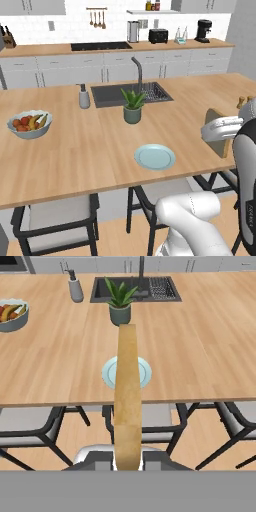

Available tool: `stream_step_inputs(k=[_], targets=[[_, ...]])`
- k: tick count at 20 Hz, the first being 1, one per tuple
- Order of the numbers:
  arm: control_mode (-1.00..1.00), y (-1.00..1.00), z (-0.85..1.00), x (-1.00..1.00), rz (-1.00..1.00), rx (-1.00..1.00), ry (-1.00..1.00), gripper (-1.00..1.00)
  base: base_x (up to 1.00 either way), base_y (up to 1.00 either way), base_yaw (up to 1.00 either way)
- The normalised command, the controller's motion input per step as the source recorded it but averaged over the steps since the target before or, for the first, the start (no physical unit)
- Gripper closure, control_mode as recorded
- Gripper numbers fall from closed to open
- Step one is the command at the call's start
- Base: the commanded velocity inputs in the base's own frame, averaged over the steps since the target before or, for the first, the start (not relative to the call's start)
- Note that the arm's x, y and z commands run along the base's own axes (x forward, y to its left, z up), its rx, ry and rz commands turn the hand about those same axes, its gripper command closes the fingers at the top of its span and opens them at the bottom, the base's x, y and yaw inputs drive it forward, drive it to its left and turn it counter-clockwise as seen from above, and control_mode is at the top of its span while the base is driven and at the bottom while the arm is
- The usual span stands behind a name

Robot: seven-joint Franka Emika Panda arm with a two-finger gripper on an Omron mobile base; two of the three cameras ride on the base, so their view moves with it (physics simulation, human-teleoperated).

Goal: Start the toaster. Once the lever pops up, take the bread to the plate on the dining counter.

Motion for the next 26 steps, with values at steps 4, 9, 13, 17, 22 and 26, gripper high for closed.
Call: stream_step_inputs(k=[4,9,13,17,22,26], targets=[[1.0,0.0,0.0,0.0,0.0,0.0,0.0,1.0,0.37,0.0,0.0],[-1.0,0.0,-0.25,0.26,0.01,0.04,0.01,1.0,0.18,0.0,0.0],[-1.0,0.08,-0.31,0.68,0.04,0.18,0.08,1.0,0.0,0.0,0.0],[-1.0,0.0,-0.4,0.92,0.05,0.25,0.11,1.0,0.0,0.0,0.0],[-1.0,0.0,-0.51,0.82,0.03,0.21,0.07,1.0,0.0,0.0,0.0],[-1.0,0.0,-0.6,0.73,0.02,0.14,0.12,1.0,0.0,0.0,0.0]])
